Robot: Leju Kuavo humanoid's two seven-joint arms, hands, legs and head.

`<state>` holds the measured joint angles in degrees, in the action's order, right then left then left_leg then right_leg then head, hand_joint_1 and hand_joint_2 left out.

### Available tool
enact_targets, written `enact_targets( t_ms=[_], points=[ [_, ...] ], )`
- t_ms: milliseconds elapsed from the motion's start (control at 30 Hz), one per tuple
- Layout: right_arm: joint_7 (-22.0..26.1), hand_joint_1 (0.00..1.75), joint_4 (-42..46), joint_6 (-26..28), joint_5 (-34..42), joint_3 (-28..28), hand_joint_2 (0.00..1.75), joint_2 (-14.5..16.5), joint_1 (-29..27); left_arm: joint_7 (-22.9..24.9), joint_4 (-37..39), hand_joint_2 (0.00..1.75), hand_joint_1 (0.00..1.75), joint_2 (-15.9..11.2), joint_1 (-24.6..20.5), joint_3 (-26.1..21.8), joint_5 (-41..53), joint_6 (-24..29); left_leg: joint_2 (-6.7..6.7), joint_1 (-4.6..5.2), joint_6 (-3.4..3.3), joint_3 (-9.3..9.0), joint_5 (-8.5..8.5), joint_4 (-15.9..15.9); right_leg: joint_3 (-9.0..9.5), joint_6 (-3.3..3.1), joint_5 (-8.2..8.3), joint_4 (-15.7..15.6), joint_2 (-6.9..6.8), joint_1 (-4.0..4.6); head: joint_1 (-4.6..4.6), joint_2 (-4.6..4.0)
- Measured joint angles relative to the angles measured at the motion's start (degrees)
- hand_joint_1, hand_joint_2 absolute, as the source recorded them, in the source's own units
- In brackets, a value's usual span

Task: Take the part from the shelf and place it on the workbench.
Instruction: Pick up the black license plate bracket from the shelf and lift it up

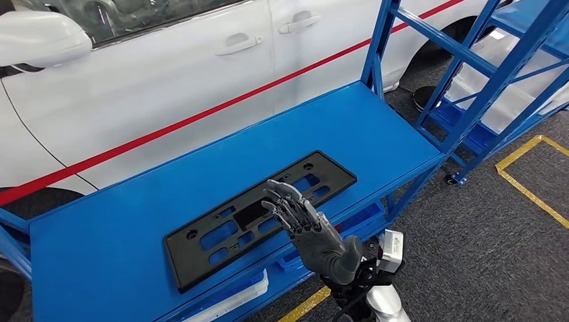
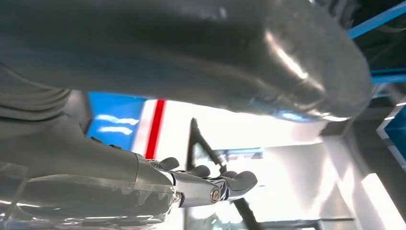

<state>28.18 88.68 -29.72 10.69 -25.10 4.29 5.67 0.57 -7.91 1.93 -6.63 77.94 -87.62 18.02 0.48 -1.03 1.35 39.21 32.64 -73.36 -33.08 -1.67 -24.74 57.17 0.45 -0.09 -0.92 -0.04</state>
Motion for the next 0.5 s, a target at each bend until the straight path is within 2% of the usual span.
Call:
enact_targets(
  t_ms=[67, 100, 133, 267, 333, 400, 433, 467, 500],
  points=[
    [0.0, 0.00, -0.5, 1.4, -2.1, 0.0, 0.00, -0.3, 0.0, -0.2, 0.0, 0.00, 0.00, 0.0, 0.1, -0.2, -0.1, 0.0, -0.06, -0.08, -0.15, -3.13, -4.26, 7.4, 0.14, 0.33, -0.42, 0.5, 0.33, -0.06, 0.01, 0.00],
    [0.0, 0.00, -0.7, 2.2, -3.0, 0.1, 0.00, -0.4, 0.0, -0.2, 0.0, 0.00, 0.00, 0.0, 0.0, -0.2, -0.1, 0.0, -0.13, -0.03, -0.37, -4.74, -5.72, 11.0, 0.07, 0.61, -0.69, 0.8, 0.45, 0.01, 0.01, 0.00],
    [-0.1, 0.00, -1.0, 3.0, -3.9, 0.1, 0.00, -0.5, -0.1, 0.0, 0.0, 0.00, 0.00, 0.0, 0.0, -0.3, 0.0, 0.0, -0.21, 0.05, -0.66, -5.75, -6.41, 13.3, -0.05, 0.91, -0.90, 1.1, 0.50, 0.05, 0.03, 0.00],
    [-0.4, 0.00, -1.9, 5.9, -5.8, 0.8, 1.75, -1.2, -0.5, 1.5, 0.0, 0.00, 0.00, 0.1, 0.1, -0.3, 0.4, -0.2, -0.25, 0.20, -2.03, -6.31, -6.70, 14.7, -0.27, 2.13, -1.36, 1.7, 0.48, 0.01, 0.07, 0.00],
    [-0.7, 0.00, -2.2, 7.0, -6.1, 1.2, 1.75, -1.5, -0.7, 2.3, 0.0, 0.00, 0.00, 0.1, 0.0, -0.3, 0.8, -0.3, -0.16, 0.00, -2.62, -6.53, -6.97, 15.2, -1.64, 2.74, -3.41, 4.8, 0.29, -0.17, 0.17, 0.00],
    [-1.3, 0.00, -2.6, 8.2, -6.5, 1.5, 1.75, -1.9, -0.7, 2.9, 0.0, 0.00, 0.00, 0.1, 0.0, -0.2, 1.2, -0.7, -0.07, 0.02, -2.85, -6.52, -6.98, 15.2, -5.13, 3.28, -6.83, 11.8, 0.15, -0.39, 0.25, 0.00],
    [-1.6, 0.00, -2.9, 8.7, -6.7, 1.6, 1.75, -2.0, -0.7, 3.0, 0.0, 0.00, 0.00, 0.2, 0.0, -0.2, 1.3, -0.9, -0.03, 0.03, -2.87, -6.50, -6.96, 15.2, -6.90, 3.46, -7.93, 15.1, 0.12, -0.51, 0.25, 0.00],
    [-1.9, 0.00, -3.1, 9.2, -6.9, 1.6, 1.75, -2.2, -0.8, 3.1, 0.0, 0.00, 0.00, 0.2, 0.0, -0.2, 1.4, -1.1, 0.00, 0.04, -2.85, -6.50, -6.93, 15.2, -7.92, 3.55, -7.98, 16.7, 0.07, -0.61, 0.25, 0.00],
    [-2.1, 0.00, -3.3, 9.6, -7.1, 1.7, 1.75, -2.3, -0.8, 3.1, 0.0, 0.00, 0.00, 0.2, 0.0, -0.1, 1.4, -1.2, 0.01, 0.03, -2.80, -6.57, -6.89, 15.2, -7.85, 3.55, -6.92, 16.2, 0.00, -0.68, 0.25, 0.00]
  ],
)
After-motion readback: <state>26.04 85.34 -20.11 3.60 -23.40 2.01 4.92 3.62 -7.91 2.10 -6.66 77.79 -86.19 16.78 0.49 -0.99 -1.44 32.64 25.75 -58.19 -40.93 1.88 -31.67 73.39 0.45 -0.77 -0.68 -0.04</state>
